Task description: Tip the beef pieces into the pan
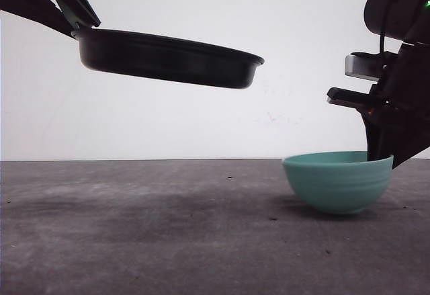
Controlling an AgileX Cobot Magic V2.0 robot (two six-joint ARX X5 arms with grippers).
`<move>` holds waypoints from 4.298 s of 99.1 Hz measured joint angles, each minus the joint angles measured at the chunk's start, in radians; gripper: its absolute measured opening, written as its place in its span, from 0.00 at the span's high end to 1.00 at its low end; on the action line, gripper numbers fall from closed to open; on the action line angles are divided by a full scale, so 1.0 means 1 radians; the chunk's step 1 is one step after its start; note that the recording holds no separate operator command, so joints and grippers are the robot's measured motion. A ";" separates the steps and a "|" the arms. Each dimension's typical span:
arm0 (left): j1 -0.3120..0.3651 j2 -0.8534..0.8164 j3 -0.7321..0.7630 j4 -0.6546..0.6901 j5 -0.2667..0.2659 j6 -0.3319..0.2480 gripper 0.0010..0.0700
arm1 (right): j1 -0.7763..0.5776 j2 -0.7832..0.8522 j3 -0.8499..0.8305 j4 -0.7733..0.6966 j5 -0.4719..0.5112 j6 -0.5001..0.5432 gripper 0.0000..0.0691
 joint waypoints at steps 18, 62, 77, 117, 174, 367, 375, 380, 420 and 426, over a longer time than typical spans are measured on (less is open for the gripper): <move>0.000 0.010 0.000 0.038 0.000 -0.001 0.93 | -0.003 -0.003 0.002 -0.016 -0.001 0.002 0.36; 0.098 0.213 0.000 0.240 0.028 -0.034 0.93 | 0.047 -0.532 0.258 -0.222 -0.003 -0.077 0.95; 0.123 0.328 0.000 0.271 0.060 -0.031 0.93 | 0.081 -0.732 0.272 -0.271 -0.009 -0.080 0.98; 0.129 0.590 0.000 0.416 0.133 -0.031 0.93 | 0.089 -0.943 0.271 -0.470 0.026 -0.033 0.98; 0.137 0.647 0.006 0.422 0.136 -0.006 0.36 | 0.089 -0.945 0.270 -0.511 0.026 -0.024 0.98; 0.174 -0.440 -0.084 -0.180 -0.534 0.206 0.99 | 0.089 -0.972 -0.080 -0.028 0.127 -0.313 0.98; 0.174 -0.440 -0.084 -0.180 -0.534 0.206 0.99 | 0.088 -0.991 -0.080 -0.031 0.128 -0.313 0.98; 0.174 -0.440 -0.084 -0.180 -0.534 0.206 0.99 | 0.081 -1.013 -0.080 -0.040 0.127 -0.315 0.98; 0.174 -0.440 -0.084 -0.180 -0.534 0.206 0.99 | -0.042 -1.414 -0.667 0.280 0.076 -0.244 0.98; 0.174 -0.440 -0.084 -0.180 -0.534 0.206 0.99 | -0.067 -1.482 -0.762 0.276 0.020 -0.219 0.98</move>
